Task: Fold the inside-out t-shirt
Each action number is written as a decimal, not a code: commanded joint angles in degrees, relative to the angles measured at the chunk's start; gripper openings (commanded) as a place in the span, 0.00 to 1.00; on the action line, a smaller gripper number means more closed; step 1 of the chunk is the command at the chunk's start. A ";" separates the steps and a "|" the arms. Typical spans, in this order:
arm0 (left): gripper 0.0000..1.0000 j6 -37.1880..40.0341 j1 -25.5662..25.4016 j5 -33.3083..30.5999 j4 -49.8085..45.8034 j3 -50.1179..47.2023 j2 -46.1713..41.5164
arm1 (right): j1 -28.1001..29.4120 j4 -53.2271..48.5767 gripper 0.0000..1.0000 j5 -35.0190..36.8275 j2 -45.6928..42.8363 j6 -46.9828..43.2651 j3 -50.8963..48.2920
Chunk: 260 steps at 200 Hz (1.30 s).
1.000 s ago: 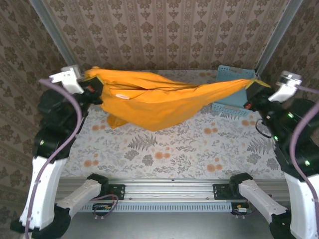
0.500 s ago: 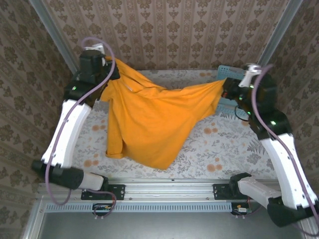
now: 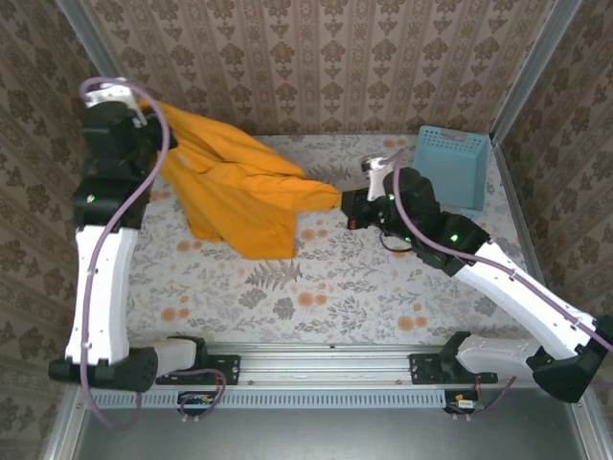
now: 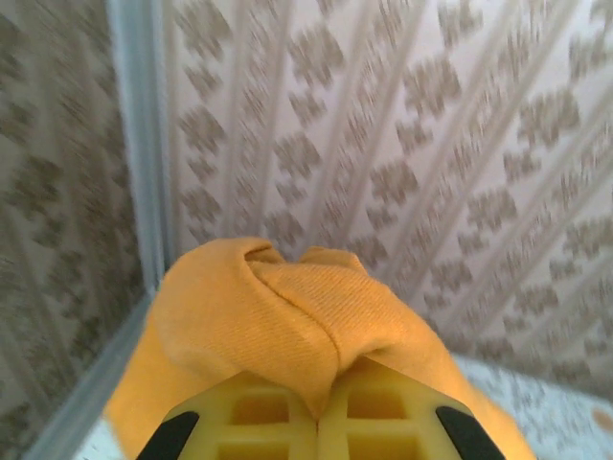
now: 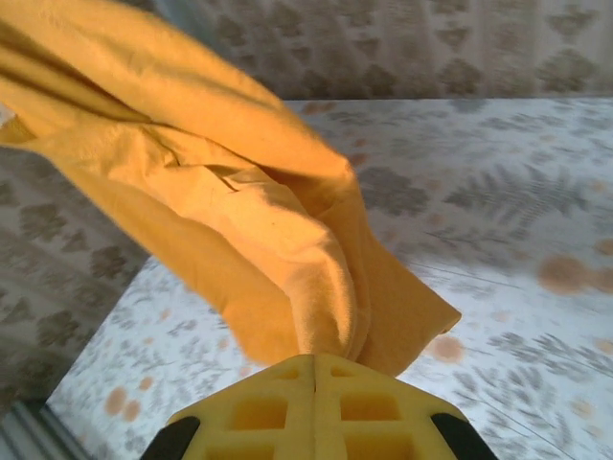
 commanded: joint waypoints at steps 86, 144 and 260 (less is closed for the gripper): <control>0.00 6.40 -3.76 14.11 0.73 15.47 22.67 | 12.15 14.70 0.00 16.83 -1.34 14.95 -18.97; 0.16 6.69 -20.28 20.65 -7.49 35.73 61.53 | 12.86 7.22 0.00 22.34 -12.16 31.81 -38.42; 0.87 -7.49 -22.58 1.05 -8.69 0.85 33.90 | 6.38 -11.58 0.00 33.65 -17.92 28.20 -34.22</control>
